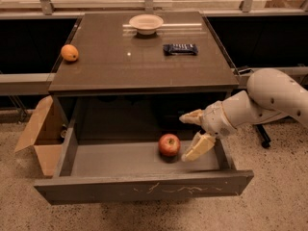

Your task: Pick apple from top drawer and place on counter

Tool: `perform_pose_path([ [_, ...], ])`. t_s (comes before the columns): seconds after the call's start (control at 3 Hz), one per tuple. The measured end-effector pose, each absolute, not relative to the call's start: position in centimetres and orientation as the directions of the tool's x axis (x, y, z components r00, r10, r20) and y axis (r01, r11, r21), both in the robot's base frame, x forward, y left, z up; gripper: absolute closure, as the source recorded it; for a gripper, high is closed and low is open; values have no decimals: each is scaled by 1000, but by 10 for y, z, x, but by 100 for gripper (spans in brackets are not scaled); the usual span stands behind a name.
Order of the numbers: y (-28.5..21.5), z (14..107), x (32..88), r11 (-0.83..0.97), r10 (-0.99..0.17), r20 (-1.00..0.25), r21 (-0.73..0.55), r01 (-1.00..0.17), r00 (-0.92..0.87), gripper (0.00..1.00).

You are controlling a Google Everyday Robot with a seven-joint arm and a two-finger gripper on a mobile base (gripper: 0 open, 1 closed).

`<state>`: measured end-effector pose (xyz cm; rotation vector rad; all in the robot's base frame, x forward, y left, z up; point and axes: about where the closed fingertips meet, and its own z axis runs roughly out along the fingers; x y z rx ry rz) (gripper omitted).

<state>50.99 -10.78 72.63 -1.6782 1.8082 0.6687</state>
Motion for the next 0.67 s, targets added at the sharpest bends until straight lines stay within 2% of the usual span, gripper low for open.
perform_pose_path([
  [0.33, -97, 705, 519, 79, -693, -719, -11, -997, -47, 10],
  [0.67, -91, 693, 524, 72, -689, -723, 1, -997, -50, 6],
])
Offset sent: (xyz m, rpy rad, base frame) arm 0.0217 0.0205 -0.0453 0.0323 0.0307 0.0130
